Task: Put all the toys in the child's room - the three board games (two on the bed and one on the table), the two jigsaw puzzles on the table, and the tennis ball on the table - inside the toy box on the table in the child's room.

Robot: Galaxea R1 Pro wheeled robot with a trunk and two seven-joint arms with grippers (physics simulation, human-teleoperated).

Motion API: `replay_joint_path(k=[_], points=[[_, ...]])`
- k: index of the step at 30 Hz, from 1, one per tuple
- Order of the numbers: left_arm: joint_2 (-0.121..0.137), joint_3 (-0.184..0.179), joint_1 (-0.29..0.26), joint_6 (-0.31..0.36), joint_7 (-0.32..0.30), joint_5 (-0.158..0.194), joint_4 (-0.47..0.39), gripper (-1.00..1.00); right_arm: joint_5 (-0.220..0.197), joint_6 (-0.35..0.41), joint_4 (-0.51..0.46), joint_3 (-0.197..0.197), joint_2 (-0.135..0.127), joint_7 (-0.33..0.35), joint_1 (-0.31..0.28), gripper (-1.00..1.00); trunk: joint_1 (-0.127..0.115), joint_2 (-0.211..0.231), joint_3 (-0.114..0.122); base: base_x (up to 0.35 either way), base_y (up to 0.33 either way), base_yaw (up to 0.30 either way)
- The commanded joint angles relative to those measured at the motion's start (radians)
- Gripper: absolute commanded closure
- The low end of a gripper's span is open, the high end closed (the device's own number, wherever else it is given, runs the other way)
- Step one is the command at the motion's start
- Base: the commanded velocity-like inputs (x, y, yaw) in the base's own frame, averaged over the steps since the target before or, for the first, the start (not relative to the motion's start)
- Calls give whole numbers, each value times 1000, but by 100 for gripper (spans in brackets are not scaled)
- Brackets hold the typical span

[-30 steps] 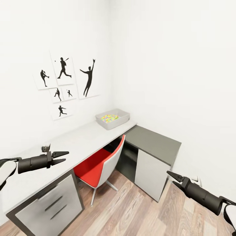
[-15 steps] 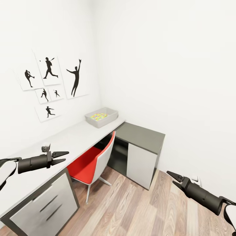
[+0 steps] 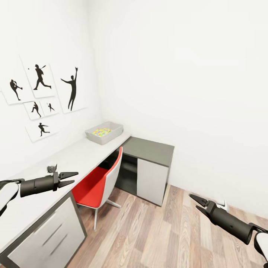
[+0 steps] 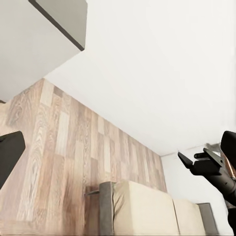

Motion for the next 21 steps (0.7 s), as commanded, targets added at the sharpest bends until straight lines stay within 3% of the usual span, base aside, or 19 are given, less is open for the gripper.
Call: replay_joint_path(k=[1,9,21], points=[[1,-1,-1,2,-5,-2,1,-100,8,5,0,-1,0,8,-1,-100,0,-2,-2,-112,264,-279],[1,-1,-1,2,-6,-2,1,-100,8,5,0,-1,0,8,-1,-100,0,-2,-2,-104,210,-279],[4,-1,-1,2,-11,-3,2,-100,8,5,0,0,1,8,-1,-100,0,-2,-2,-42,37,-279]])
